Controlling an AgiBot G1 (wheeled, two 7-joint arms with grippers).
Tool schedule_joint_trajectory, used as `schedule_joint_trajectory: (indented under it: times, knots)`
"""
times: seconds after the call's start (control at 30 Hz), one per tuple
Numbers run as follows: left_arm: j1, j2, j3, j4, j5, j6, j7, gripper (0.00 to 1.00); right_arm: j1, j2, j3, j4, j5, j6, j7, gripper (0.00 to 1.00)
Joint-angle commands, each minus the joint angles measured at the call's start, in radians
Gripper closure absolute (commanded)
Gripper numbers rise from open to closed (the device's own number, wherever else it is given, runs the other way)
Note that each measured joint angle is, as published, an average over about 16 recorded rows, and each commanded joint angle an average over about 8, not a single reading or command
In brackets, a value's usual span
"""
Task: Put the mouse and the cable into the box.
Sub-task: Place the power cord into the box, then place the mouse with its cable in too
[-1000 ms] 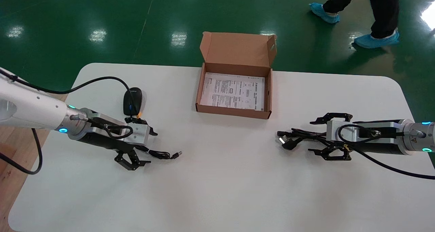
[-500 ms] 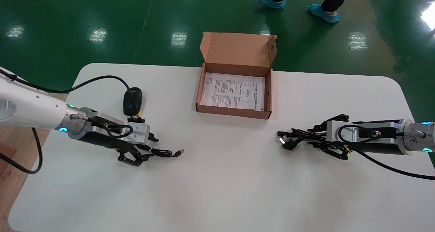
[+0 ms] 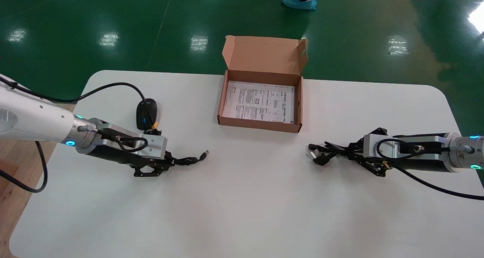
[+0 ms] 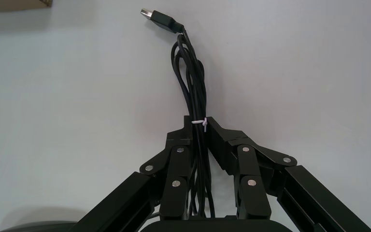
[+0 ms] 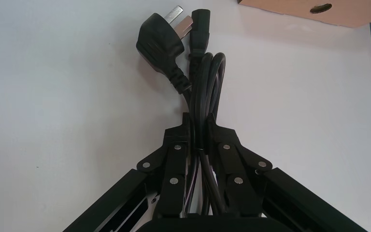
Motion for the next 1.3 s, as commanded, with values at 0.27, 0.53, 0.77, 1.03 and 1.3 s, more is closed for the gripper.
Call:
schedule_joint_trajectory:
  times: [0.27,0.53,0.77,1.03,1.3]
  knots:
    - [-0.068,-0.117,-0.107,-0.050,-0.142,-0.071,0.041,1.00,0.056,-0.006,0.019,0.058,0.024,0.024,-0.014,1.00]
    - [-0.050,-0.206,-0.278,-0.206,-0.374,-0.186,0.147,1.00,0.087,-0.099,0.053,0.186,0.068,0.138,-0.002,1.00]
    - [-0.035,-0.173,-0.370,-0.369,-0.502,-0.240,0.216,1.00,0.063,-0.238,0.046,0.242,0.055,0.284,0.047,1.00]
    - [-0.056,-0.129,-0.409,-0.451,-0.559,-0.239,0.274,1.00,0.033,-0.356,0.033,0.201,0.038,0.403,0.029,1.00]
    - [-0.077,-0.122,-0.419,-0.428,-0.575,-0.189,0.346,1.00,0.023,-0.389,0.006,0.140,0.062,0.390,0.033,0.82]
